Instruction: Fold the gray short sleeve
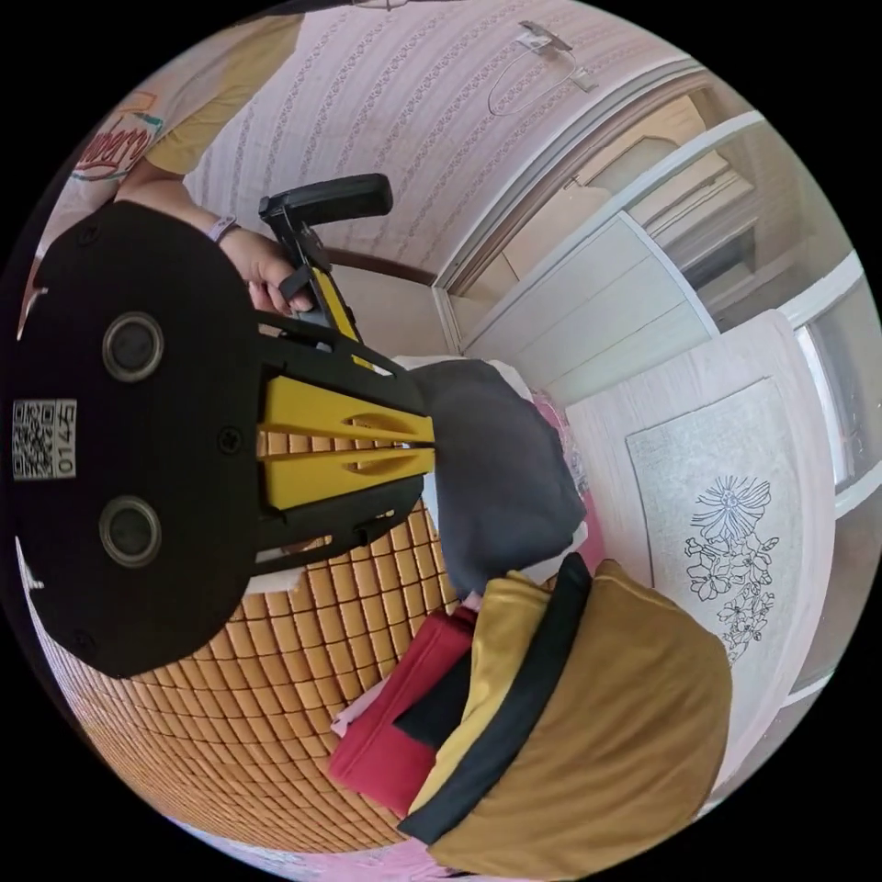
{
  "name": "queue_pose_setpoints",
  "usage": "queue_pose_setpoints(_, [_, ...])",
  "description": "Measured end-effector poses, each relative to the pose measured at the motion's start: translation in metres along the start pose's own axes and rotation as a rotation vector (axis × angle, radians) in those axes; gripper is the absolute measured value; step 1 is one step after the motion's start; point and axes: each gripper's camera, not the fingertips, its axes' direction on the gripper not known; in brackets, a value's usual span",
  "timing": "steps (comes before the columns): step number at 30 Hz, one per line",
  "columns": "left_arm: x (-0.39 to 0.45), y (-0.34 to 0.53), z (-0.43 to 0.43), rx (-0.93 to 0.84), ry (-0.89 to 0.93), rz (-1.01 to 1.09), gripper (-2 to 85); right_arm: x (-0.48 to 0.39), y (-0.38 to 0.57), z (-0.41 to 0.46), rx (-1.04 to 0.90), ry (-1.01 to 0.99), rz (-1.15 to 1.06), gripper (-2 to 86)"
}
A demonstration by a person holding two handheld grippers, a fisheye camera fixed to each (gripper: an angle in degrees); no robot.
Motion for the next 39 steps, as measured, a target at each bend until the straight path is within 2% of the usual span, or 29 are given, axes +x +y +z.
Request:
queue_pose_setpoints(2, [0.039,-0.003,0.013,-0.050,0.059,0.120,-1.0,0.000,0.024,-0.020,-0.011,0.069,0.017,0.2])
queue_pose_setpoints(5, [0.104,0.009,0.056,-0.248,0.245,0.291,-1.0,0.014,0.085,-0.049,-0.087,0.237,0.079,0.2])
queue_pose_setpoints(7, [0.151,0.042,0.090,-0.449,0.396,0.405,-1.0,0.033,0.157,-0.079,-0.149,0.353,0.191,0.3])
queue_pose_setpoints(10, [0.205,0.097,0.109,-0.650,0.532,0.475,-1.0,0.048,0.274,-0.118,-0.236,0.465,0.378,0.5])
queue_pose_setpoints(14, [0.262,0.181,0.096,-0.791,0.596,0.560,-1.0,0.040,0.432,-0.171,-0.280,0.496,0.645,1.0])
queue_pose_setpoints(16, [0.292,0.226,0.071,-0.845,0.614,0.632,-1.0,0.014,0.524,-0.211,-0.217,0.505,0.793,1.4])
queue_pose_setpoints(19, [0.307,0.243,0.033,-0.851,0.682,0.658,-0.9,-0.026,0.620,-0.251,-0.132,0.534,0.933,2.2])
queue_pose_setpoints(24, [0.312,0.207,0.005,-0.726,0.522,0.702,0.2,-0.086,0.723,-0.283,0.072,0.467,1.075,2.9])
queue_pose_setpoints(29, [0.317,0.162,0.045,-0.672,0.295,0.648,5.8,-0.122,0.766,-0.278,0.221,0.344,1.078,2.6])
queue_pose_setpoints(32, [0.344,0.152,0.086,-0.697,0.184,0.680,7.1,-0.129,0.780,-0.272,0.265,0.253,1.053,2.6])
queue_pose_setpoints(35, [0.367,0.155,0.133,-0.859,0.140,0.623,6.9,-0.124,0.788,-0.269,0.253,0.204,0.998,2.8])
queue_pose_setpoints(37, [0.383,0.161,0.155,-0.928,0.100,0.614,3.8,-0.114,0.796,-0.273,0.242,0.204,0.985,2.9])
queue_pose_setpoints(39, [0.396,0.163,0.158,-0.923,0.085,0.641,1.5,-0.104,0.802,-0.277,0.270,0.169,0.978,3.0])
